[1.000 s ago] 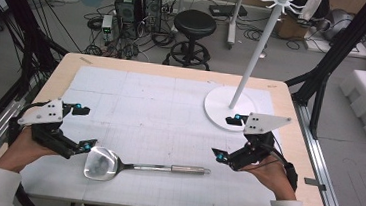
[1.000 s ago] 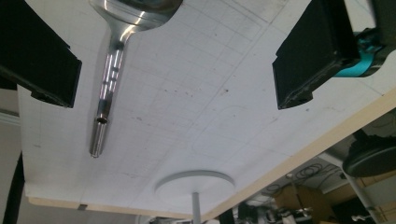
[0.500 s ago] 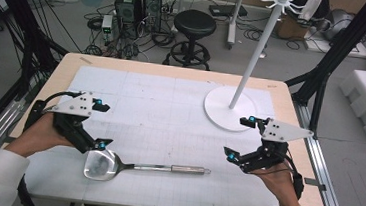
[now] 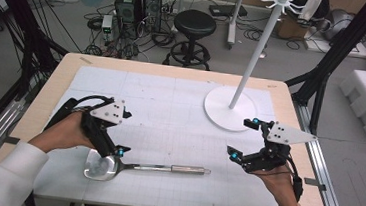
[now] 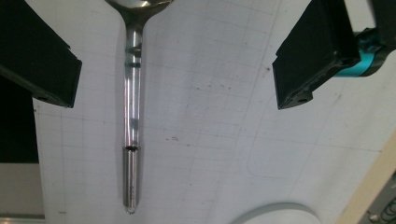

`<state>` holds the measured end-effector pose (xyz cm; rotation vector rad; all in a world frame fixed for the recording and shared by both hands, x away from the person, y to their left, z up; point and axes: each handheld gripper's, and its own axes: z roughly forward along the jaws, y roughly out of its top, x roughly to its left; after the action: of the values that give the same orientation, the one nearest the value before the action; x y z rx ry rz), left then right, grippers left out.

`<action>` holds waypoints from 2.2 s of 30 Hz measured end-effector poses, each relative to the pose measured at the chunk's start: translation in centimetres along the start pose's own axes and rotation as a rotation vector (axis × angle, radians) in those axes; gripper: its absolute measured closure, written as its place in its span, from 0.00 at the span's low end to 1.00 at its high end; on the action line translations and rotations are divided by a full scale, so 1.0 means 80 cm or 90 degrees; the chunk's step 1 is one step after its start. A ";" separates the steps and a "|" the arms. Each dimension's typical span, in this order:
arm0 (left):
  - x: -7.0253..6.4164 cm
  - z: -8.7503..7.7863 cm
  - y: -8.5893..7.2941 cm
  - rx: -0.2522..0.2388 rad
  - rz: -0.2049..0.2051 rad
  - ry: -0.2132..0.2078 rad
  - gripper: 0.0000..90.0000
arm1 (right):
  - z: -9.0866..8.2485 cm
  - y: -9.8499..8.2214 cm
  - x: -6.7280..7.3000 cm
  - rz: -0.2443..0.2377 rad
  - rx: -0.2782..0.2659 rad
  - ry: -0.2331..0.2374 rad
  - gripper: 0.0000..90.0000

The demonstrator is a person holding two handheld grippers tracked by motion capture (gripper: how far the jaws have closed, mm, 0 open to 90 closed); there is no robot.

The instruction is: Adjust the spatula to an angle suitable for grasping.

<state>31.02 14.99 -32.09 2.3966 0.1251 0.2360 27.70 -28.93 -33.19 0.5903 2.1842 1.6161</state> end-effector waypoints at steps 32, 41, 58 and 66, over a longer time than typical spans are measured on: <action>-0.026 0.135 0.040 0.217 0.067 -0.117 0.09 | -0.012 0.005 0.003 -0.022 -0.032 0.002 0.00; -0.026 0.151 0.035 0.261 0.044 -0.143 0.20 | -0.012 0.006 0.004 -0.025 -0.034 0.005 0.00; -0.025 0.169 0.036 0.324 0.005 -0.167 0.47 | -0.011 0.006 0.004 -0.028 -0.038 0.012 0.00; -0.025 0.175 0.036 0.348 -0.009 -0.179 0.59 | -0.010 0.006 0.005 -0.025 -0.034 0.014 0.00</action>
<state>31.99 3.34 -40.62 2.9397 0.0825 -0.1684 26.98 -29.27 -32.51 0.5132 2.1473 1.6630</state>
